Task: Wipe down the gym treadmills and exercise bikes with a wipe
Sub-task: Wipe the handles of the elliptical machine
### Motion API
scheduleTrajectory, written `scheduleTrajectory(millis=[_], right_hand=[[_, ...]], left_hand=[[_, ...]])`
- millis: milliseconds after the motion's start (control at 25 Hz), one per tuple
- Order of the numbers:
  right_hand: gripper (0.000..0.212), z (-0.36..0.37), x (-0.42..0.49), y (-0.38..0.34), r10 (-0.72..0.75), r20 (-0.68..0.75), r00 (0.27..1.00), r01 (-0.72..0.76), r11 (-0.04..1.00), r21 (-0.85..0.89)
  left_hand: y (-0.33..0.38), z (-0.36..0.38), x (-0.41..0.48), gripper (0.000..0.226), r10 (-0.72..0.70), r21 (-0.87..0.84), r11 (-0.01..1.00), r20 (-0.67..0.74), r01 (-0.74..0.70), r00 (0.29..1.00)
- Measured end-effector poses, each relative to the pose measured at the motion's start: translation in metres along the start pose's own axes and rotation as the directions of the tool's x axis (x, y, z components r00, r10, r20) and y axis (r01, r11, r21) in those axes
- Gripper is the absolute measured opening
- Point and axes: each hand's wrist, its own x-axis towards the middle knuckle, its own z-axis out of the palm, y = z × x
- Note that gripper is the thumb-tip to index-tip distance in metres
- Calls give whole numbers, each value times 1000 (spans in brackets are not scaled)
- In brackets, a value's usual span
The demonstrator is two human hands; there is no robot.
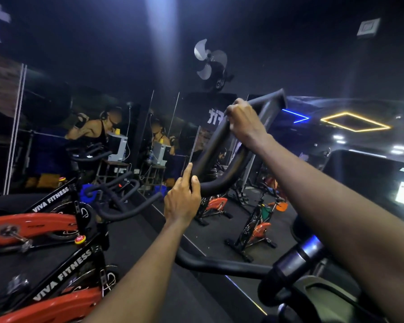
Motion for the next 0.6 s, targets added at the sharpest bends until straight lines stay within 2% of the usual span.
scheduleTrajectory(millis=[160, 240, 400, 480, 600], right_hand=[[20, 6, -6, -26, -199, 212, 957, 209, 977, -28], [19, 3, -5, -23, -198, 201, 959, 207, 978, -22], [22, 5, -9, -21, -7, 35, 999, 7, 1000, -17], [19, 13, -16, -32, -45, 52, 998, 47, 999, -21], [22, 18, -24, -44, -172, 190, 967, 174, 985, 4]], left_hand=[[1, -1, -2, 50, -14, 43, 999, -2, 14, 1000], [4, -3, -4, 50, 1, 42, 999, 8, -1, 1000], [1, -3, -2, 48, 16, 54, 998, 3, -16, 1000], [1, -3, -2, 47, 10, 51, 999, 4, -10, 1000], [0, -4, -2, 45, -12, 43, 999, 13, 12, 1000]])
